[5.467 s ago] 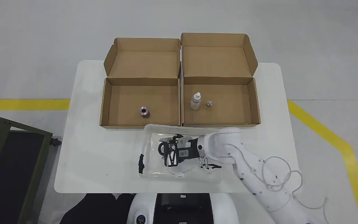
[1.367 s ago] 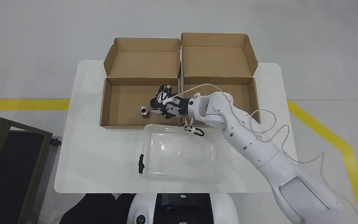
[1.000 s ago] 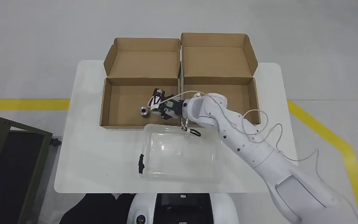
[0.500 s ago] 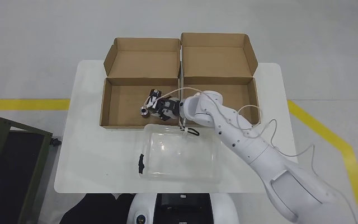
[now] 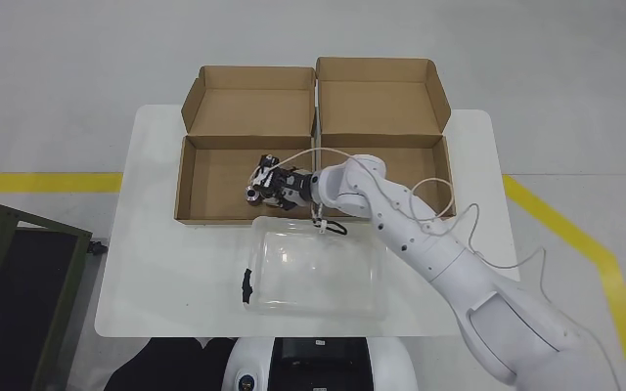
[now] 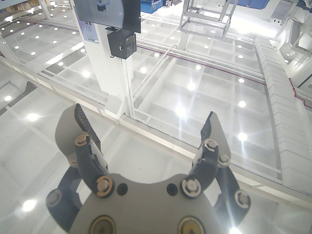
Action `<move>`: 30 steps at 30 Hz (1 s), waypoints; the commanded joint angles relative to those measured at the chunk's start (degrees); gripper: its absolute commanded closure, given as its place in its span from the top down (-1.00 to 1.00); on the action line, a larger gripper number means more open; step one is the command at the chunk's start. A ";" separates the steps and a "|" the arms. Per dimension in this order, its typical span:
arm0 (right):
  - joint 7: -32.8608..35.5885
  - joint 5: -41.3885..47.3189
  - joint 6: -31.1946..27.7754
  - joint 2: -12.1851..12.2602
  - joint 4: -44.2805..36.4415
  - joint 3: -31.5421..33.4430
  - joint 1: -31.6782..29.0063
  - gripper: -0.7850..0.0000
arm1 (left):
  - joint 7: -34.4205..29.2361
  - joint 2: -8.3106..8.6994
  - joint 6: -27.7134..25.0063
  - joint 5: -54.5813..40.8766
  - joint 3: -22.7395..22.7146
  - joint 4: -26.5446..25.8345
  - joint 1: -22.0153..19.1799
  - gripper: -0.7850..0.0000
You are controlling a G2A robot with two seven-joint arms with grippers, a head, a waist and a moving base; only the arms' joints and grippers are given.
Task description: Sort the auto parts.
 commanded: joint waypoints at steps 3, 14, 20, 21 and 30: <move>-0.80 -0.65 -0.44 -0.10 -0.70 0.26 -0.23 0.36 | 0.00 0.00 0.00 0.00 0.00 0.00 0.00 1.00; -3.80 -0.62 -4.59 1.59 -6.61 4.99 -3.03 0.91 | 0.00 0.00 0.00 0.00 0.00 0.00 0.00 1.00; -1.57 -1.84 -5.78 3.60 -15.67 9.50 -6.58 1.00 | 0.00 0.00 0.00 0.00 0.00 0.00 0.00 1.00; -1.15 -1.93 -6.10 4.00 -17.38 10.43 -7.46 1.00 | 0.00 0.00 0.00 0.00 0.00 0.00 0.00 1.00; 1.82 -2.49 -9.73 7.46 -30.52 19.44 -15.83 1.00 | 0.00 0.00 0.00 0.00 0.00 0.00 0.00 1.00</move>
